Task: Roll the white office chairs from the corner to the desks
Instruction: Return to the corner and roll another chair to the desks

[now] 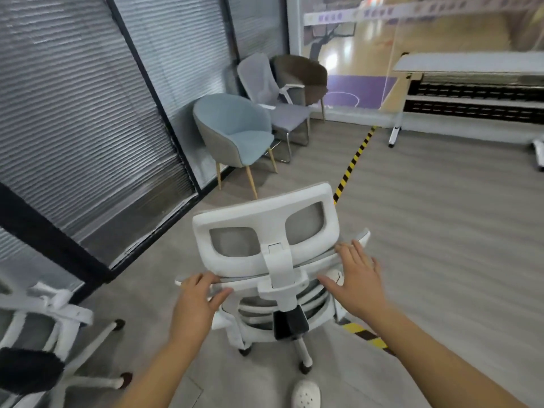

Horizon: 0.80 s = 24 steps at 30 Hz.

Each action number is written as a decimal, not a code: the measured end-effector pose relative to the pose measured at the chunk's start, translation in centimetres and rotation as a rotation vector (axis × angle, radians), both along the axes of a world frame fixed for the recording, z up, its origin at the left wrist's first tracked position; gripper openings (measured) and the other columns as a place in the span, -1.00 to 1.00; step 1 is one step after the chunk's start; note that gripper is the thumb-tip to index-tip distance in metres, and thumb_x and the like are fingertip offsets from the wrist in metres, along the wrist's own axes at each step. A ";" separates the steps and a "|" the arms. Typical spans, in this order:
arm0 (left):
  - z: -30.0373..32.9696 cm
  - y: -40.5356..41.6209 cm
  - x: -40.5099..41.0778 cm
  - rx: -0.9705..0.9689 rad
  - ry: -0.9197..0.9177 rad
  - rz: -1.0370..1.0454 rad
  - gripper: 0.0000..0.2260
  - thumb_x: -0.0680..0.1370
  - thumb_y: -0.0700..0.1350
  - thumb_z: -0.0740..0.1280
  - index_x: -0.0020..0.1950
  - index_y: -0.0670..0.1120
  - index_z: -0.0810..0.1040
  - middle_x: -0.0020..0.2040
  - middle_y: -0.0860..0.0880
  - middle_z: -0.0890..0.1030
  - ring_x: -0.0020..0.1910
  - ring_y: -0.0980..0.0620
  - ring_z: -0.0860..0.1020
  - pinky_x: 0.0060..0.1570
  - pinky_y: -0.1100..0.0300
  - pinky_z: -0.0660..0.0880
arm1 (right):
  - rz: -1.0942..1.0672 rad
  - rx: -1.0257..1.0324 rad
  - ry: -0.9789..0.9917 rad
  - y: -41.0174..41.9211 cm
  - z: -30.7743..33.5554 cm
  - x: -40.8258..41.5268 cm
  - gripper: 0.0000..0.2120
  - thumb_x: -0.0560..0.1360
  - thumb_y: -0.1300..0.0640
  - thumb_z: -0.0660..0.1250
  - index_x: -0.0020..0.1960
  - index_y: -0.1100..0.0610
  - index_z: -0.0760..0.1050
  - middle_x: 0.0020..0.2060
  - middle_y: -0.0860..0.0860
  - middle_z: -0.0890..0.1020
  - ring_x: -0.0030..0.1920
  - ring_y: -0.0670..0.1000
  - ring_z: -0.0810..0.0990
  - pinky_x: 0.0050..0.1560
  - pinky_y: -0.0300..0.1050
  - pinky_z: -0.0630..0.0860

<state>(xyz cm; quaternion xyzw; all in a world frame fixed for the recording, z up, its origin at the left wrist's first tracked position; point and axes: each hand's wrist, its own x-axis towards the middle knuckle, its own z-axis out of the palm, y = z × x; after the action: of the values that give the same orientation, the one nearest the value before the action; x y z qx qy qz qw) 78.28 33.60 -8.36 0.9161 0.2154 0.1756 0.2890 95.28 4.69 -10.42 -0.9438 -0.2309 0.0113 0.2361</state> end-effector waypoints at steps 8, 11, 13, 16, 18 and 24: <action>-0.3 -2.6 17.5 0.058 -0.040 -0.171 -0.83 0.47 0.05 0.43 -0.02 0.01 0.55 -0.14 0.21 0.40 -0.03 0.03 0.43 -0.24 0.17 0.34 | -0.110 -0.041 0.013 -6.1 1.1 11.6 -0.21 0.47 -0.43 0.14 0.55 -0.07 0.05 0.56 -0.14 0.13 0.58 -0.04 -0.11 0.49 0.30 0.03; -0.1 -3.9 24.8 0.033 -0.047 -0.259 -0.84 0.47 0.07 0.42 -0.03 0.05 0.53 -0.12 0.21 0.42 -0.02 0.06 0.43 -0.22 0.16 0.38 | -0.165 -0.117 0.045 -8.6 1.6 15.9 -0.21 0.48 -0.43 0.08 0.57 -0.12 -0.08 0.58 -0.16 0.02 0.58 -0.02 -0.14 0.51 0.31 -0.01; -0.1 -5.0 29.7 0.006 -0.053 -0.324 -0.85 0.47 0.07 0.41 -0.04 0.07 0.52 -0.11 0.20 0.43 0.00 0.07 0.42 -0.20 0.17 0.38 | -0.203 -0.169 0.072 -10.5 1.7 18.5 -0.20 0.47 -0.43 0.03 0.56 -0.20 -0.24 0.58 -0.18 -0.11 0.58 0.00 -0.17 0.51 0.30 -0.05; -0.1 -7.1 37.0 0.013 -0.044 -0.411 -0.84 0.47 0.07 0.40 -0.02 0.07 0.53 -0.11 0.17 0.43 0.01 0.06 0.41 -0.19 0.16 0.37 | -0.260 -0.185 0.122 -13.5 1.7 22.3 -0.17 0.45 -0.45 0.00 0.52 -0.24 -0.38 0.54 -0.23 -0.29 0.57 -0.03 -0.23 0.51 0.27 -0.12; 0.0 -9.0 41.7 0.038 -0.029 -0.447 -0.83 0.48 0.07 0.41 0.00 0.05 0.53 -0.10 0.13 0.44 0.03 0.03 0.42 -0.16 0.13 0.38 | -0.287 -0.214 0.147 -15.7 1.9 25.0 -0.16 0.45 -0.43 0.02 0.54 -0.21 -0.34 0.53 -0.21 -0.33 0.57 -0.03 -0.28 0.52 0.25 -0.17; 0.7 -16.1 55.0 0.019 -0.021 -0.544 -0.84 0.47 0.07 0.42 -0.01 0.11 0.50 -0.10 0.23 0.41 0.02 0.10 0.41 -0.23 0.26 0.32 | -0.426 -0.182 0.133 -21.9 2.4 35.4 -0.22 0.47 -0.38 0.07 0.58 -0.13 -0.08 0.60 -0.10 -0.08 0.58 0.00 -0.18 0.54 0.19 -0.15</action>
<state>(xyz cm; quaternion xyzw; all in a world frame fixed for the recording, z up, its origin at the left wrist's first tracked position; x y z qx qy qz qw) 133.27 17.47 -7.64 0.9410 -0.0433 0.1031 0.3193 130.63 -17.23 -8.05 -0.9858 -0.0085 0.0439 0.1616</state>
